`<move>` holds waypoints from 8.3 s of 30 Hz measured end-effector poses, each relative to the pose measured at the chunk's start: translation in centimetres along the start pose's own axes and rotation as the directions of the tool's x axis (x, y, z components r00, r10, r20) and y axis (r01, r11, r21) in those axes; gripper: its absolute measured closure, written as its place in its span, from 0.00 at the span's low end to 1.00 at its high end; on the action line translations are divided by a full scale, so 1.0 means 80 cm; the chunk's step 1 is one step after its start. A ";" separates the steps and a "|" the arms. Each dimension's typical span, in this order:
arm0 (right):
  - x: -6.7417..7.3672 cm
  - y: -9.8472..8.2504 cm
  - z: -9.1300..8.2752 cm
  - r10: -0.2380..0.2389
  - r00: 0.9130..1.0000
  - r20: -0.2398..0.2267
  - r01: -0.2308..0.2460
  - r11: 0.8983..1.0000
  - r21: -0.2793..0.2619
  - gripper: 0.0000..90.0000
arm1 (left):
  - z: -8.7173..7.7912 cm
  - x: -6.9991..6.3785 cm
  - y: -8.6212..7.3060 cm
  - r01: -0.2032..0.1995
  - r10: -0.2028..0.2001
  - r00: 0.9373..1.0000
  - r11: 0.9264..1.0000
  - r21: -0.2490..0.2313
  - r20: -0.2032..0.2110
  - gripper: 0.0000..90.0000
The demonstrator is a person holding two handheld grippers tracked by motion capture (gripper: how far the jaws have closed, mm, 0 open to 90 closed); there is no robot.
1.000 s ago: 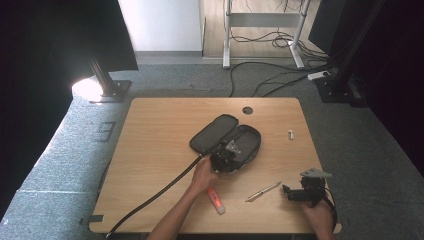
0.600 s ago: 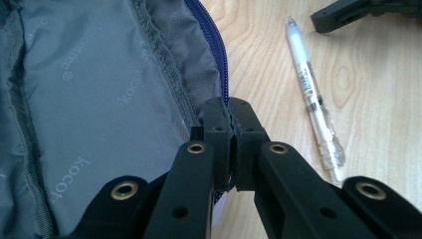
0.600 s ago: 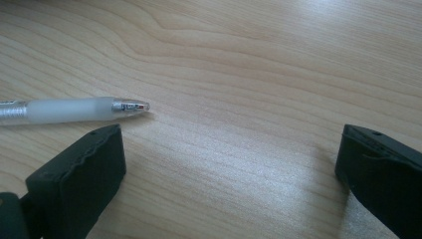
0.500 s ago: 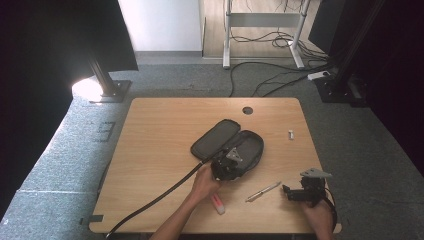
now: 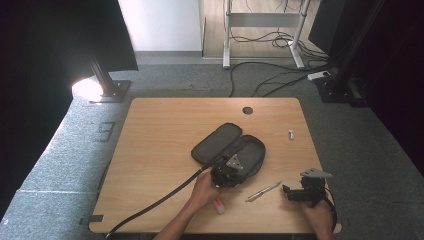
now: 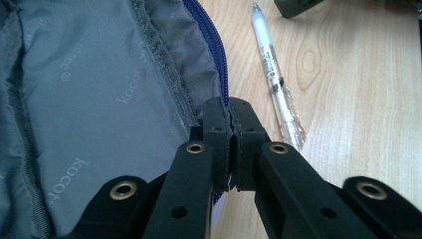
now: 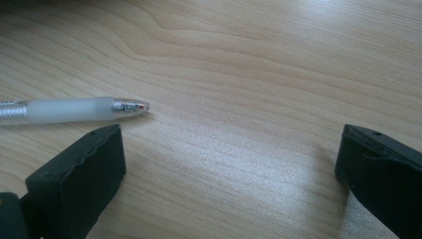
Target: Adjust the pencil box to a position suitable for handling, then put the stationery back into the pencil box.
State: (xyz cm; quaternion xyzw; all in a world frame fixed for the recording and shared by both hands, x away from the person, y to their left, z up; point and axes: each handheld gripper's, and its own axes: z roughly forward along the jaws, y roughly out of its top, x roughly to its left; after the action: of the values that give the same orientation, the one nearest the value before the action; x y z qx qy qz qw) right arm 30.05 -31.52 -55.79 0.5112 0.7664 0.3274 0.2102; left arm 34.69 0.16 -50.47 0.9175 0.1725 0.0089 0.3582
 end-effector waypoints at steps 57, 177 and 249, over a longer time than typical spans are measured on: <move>0.000 0.000 0.000 0.000 1.000 0.000 0.000 1.000 0.000 0.00 | -0.110 0.024 -0.049 0.104 -0.112 0.991 0.989 -0.105 -0.076 0.16; -0.038 0.062 0.005 0.040 0.998 -0.043 -0.041 0.999 -0.025 0.22 | -0.107 0.075 -0.193 0.244 -0.250 0.905 0.968 -0.060 -0.345 0.00; -0.103 0.156 0.099 0.014 0.996 0.090 -0.014 1.000 0.005 0.53 | -0.107 0.075 -0.193 0.246 -0.252 0.904 0.967 -0.063 -0.344 0.00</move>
State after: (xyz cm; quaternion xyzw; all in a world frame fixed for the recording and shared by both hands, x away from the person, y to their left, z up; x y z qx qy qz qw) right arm 46.49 -33.57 -52.45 0.5314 0.7534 0.3034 0.2407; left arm 34.38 18.25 -54.91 0.8685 0.3489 0.1275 0.3281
